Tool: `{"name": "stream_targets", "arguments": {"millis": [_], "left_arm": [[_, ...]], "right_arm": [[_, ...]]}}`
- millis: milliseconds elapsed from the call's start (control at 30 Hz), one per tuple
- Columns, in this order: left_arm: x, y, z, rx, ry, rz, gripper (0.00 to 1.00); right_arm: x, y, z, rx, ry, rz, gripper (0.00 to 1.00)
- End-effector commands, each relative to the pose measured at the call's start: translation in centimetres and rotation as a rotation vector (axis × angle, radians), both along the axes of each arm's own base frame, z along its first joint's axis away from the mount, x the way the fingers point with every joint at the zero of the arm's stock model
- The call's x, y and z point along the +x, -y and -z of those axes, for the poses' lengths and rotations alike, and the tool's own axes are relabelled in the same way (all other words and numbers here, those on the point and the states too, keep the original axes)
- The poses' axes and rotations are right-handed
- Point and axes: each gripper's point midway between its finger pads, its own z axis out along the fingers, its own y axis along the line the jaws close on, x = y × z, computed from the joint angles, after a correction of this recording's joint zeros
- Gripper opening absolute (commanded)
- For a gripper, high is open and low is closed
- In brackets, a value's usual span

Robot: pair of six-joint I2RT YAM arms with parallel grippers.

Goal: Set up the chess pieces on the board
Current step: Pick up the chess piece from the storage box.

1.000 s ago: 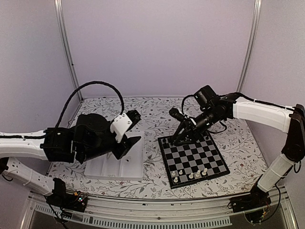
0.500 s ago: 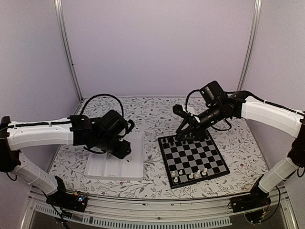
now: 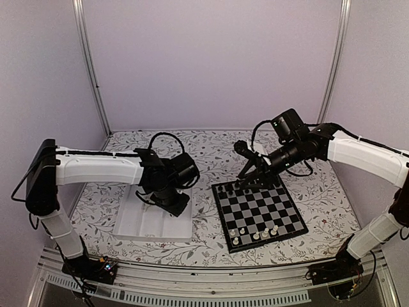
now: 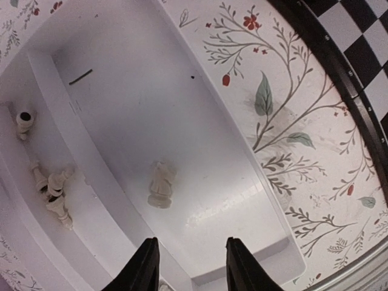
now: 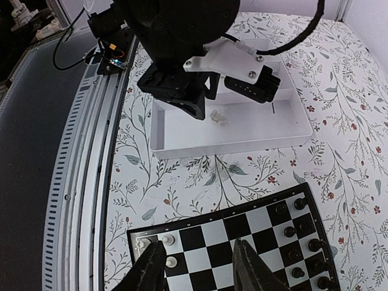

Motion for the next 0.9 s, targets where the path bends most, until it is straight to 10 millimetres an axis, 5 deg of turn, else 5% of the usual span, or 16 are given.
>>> {"name": "stream_targets", "arguments": {"millis": [0,867], "left_arm": [[0.7,-0.7,0.8,0.063,-0.030,-0.016,0.41],[2.0,-2.7,6.2,0.159,-0.136,-0.037,0.34]], "right_arm": [[-0.1,0.2,-0.7,0.021,0.017,0.006,0.41],[-0.2,0.2,0.0,0.013,0.003,0.007,0.42]]}}
